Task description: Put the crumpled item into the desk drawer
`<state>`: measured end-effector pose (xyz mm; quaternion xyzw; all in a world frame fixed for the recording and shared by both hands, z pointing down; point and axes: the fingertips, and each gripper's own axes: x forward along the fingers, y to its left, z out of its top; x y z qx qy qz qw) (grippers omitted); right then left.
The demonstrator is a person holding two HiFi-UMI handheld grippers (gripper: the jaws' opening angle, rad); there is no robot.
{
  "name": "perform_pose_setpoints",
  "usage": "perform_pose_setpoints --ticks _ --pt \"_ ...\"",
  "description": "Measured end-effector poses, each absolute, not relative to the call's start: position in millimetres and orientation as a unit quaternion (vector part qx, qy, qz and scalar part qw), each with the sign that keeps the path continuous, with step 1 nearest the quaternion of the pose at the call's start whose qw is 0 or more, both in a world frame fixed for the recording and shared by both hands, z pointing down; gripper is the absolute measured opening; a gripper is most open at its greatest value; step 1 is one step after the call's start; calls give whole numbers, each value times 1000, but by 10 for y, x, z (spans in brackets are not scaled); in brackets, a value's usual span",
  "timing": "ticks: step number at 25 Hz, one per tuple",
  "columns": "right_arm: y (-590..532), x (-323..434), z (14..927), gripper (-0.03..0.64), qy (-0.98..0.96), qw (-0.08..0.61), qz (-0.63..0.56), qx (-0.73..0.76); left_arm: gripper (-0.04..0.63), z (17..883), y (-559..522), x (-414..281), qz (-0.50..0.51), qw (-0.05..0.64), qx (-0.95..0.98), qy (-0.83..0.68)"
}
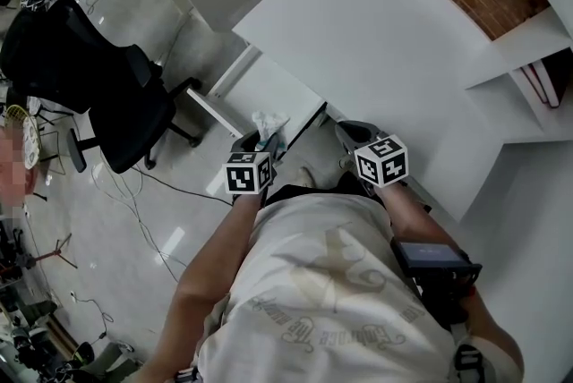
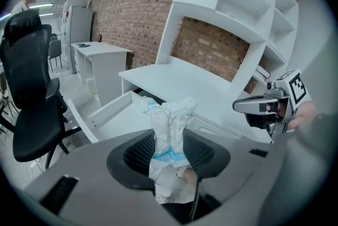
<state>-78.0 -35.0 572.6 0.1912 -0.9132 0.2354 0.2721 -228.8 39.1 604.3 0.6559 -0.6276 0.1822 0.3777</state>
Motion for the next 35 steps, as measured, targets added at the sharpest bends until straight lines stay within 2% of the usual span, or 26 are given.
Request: perform_pose_setpoints --ticks 10,35 --pt "-261 -832 5693 23 -912 262 247 198 181 6112 380 -2319 176 385 665 -616" --pt "-585 -1174 5789 23 -913 298 245 131 183 6525 -174 -2476 215 420 637 -610"
